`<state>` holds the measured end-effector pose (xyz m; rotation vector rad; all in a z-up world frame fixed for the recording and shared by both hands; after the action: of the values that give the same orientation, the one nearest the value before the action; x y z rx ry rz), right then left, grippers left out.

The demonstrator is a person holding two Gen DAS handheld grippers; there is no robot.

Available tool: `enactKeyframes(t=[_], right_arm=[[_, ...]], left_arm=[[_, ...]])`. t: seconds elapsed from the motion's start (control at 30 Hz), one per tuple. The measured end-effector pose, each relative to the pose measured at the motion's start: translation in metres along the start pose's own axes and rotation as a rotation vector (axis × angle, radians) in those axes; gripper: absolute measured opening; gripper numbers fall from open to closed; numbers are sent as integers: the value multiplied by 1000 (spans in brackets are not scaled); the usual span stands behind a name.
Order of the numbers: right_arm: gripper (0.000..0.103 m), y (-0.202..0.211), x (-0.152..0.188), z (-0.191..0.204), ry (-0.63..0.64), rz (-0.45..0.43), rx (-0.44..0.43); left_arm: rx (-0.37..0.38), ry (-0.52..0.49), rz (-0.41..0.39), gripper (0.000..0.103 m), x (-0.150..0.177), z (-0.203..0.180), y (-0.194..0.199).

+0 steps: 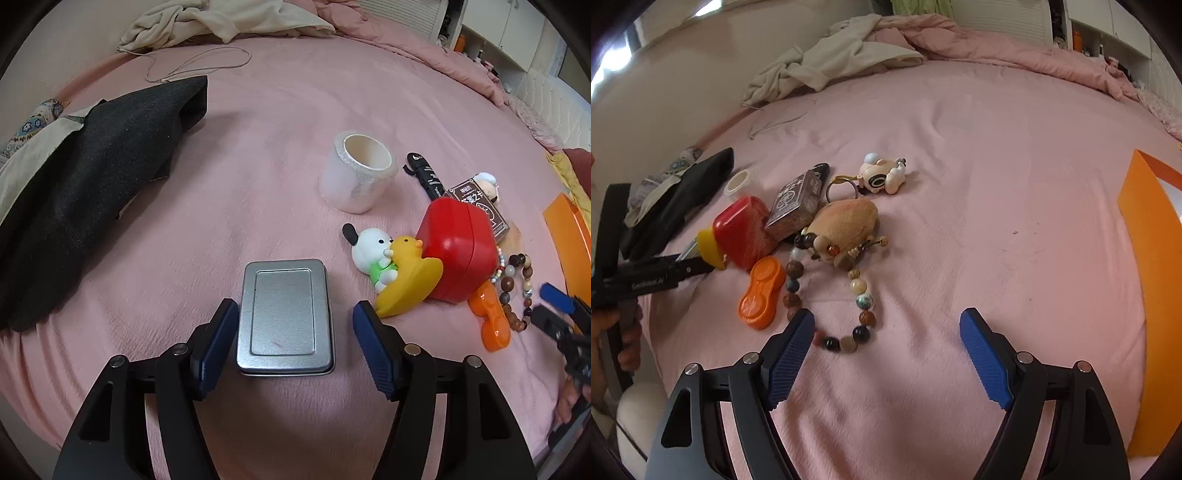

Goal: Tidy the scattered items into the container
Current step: 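Grasp the silver tin with the left gripper while the right gripper grasps the bead bracelet, then carry the silver tin and bead bracelet over the orange box and lower them inside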

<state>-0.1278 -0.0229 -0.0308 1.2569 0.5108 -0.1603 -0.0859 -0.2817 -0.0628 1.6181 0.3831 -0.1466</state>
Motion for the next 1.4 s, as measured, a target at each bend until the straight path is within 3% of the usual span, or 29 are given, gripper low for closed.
enactKeyframes(t=[0.2, 0.27, 0.3, 0.43, 0.5, 0.6, 0.77, 1.03, 1.1, 1.2, 1.3, 1.4], right_arm=[[52, -22, -12, 8, 80, 36, 86], [17, -18, -9, 4, 64, 24, 84], [13, -15, -6, 1, 50, 21, 74], [11, -2, 11, -11, 12, -8, 48], [10, 7, 19, -17, 8, -23, 45], [10, 21, 28, -28, 0, -39, 33], [10, 36, 37, -50, -31, -49, 50], [10, 62, 43, -51, -40, -107, 24], [10, 76, 37, -49, -40, -141, 10], [10, 97, 27, -54, -54, -185, -5], [10, 124, 16, -68, -68, -244, 9], [10, 155, 9, -97, -111, -309, 43]], left_arm=[[16, 9, 10, 67, -2, 3, -6], [11, 8, 9, 67, -3, 3, -6], [13, 8, 10, 67, -7, 0, -7], [29, 25, -15, 64, -3, 1, -2], [37, 53, -31, 53, 2, 7, 3], [87, 95, -30, 47, 7, 11, 6], [111, 124, -33, 46, 16, 15, 14], [53, 99, -56, 45, 26, 12, 35], [97, 122, -78, 43, 28, 10, 45], [183, 131, -90, 43, 15, -16, 52], [150, 53, -114, 43, 8, -46, 62], [190, 7, -142, 43, 1, -81, 74]])
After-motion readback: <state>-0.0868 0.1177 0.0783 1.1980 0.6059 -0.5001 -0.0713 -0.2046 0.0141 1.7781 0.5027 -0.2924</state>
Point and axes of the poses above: each gripper's, at about its wrist camera, not at the fingertips, and y roughly against the way its jaws point, z to its left, x to its underside, the point moved 8 cm from there along -y, roughly the way its jaws point, and after that the axes turned 9 degrees about z, right-handed, at the moved point
